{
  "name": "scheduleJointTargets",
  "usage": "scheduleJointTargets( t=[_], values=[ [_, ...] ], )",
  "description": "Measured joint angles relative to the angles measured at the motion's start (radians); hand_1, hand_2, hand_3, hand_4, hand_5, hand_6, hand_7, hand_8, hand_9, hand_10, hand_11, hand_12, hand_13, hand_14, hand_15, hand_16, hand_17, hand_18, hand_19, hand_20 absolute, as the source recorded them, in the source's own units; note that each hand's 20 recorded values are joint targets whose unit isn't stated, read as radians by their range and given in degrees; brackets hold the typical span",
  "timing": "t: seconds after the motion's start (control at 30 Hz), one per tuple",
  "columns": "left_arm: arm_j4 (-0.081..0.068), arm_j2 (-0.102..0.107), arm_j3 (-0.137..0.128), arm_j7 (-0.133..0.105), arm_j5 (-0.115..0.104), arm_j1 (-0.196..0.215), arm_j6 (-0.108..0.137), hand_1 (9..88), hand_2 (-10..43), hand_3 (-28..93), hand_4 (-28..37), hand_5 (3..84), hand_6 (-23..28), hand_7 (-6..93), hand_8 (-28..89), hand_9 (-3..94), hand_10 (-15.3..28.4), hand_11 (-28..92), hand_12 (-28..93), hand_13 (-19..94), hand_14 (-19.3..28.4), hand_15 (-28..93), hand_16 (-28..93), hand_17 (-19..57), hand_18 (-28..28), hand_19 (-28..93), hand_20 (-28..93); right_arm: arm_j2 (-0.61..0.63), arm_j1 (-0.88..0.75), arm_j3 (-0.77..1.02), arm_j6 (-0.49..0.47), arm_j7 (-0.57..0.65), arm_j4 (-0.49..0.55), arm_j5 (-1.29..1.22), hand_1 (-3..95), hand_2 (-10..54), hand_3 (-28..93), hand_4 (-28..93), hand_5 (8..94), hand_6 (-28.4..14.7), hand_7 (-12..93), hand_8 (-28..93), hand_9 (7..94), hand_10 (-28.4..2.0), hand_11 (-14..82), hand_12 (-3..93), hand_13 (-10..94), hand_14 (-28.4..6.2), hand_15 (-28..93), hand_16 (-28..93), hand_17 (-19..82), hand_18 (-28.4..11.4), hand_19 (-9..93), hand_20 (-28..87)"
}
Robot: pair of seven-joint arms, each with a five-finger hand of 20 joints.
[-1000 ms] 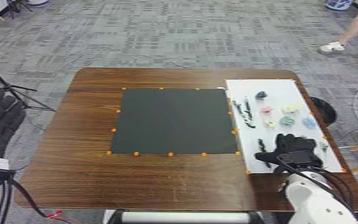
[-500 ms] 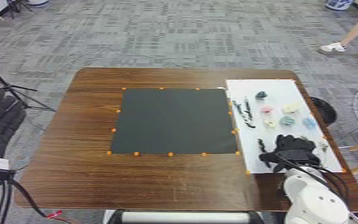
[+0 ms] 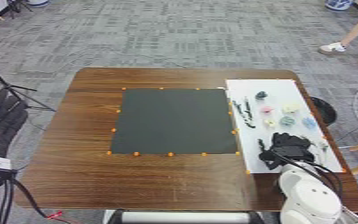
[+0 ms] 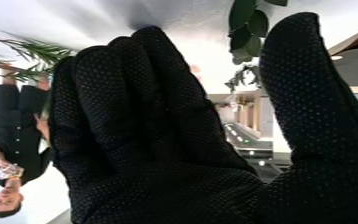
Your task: Arrange flowers
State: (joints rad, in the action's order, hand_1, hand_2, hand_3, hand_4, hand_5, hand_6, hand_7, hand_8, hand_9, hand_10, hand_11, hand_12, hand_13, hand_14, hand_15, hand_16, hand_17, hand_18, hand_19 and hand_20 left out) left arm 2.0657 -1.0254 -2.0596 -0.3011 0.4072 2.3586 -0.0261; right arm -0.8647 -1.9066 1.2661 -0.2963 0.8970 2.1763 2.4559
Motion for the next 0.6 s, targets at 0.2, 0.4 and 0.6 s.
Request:
scheduleJointTargets(
  t=[0.2,0.4,0.6],
  values=[
    [-0.001,0.003,0.004,0.001,-0.001,-0.006,0.0,22.2,11.2,75,-28.3,38.8,6.9,6.1,-7,30.6,13.3,14,10,22,12.0,15,-3,-4.2,10.2,18,10,0.0,0.04,-0.049,-0.032,0.017,-0.019,0.036,32.3,-9.5,74,-28,66.4,-8.4,29,-8,55.1,-23.4,50.8,41.3,48,-24.1,74,31,23,-28.4,76,26],
    [-0.001,0.007,0.006,0.002,-0.001,-0.009,0.0,22.2,11.2,75,-28.3,38.7,6.8,6.2,-7,30.5,13.3,14,10,22,12.2,15,-3,-4.3,10.2,18,10,0.014,0.088,-0.12,-0.067,0.032,-0.037,0.079,35.9,-9.5,74,-28,69.0,-6.6,35,-9,57.9,-22.4,54.1,44.6,52,-23.2,76,35,25,-28.4,77,29],
    [-0.004,0.012,0.014,0.003,-0.006,-0.013,0.0,22.3,11.2,74,-28.3,38.8,6.8,6.2,-7,30.5,13.3,14,10,22,12.3,16,-3,-4.3,10.2,18,10,0.022,0.133,-0.185,-0.068,0.029,-0.048,0.102,40.5,-9.5,72,-28,70.1,-4.7,38,9,60.7,-20.9,54.6,45.9,54,-21.9,74,38,27,-28.4,77,32]
  ],
)
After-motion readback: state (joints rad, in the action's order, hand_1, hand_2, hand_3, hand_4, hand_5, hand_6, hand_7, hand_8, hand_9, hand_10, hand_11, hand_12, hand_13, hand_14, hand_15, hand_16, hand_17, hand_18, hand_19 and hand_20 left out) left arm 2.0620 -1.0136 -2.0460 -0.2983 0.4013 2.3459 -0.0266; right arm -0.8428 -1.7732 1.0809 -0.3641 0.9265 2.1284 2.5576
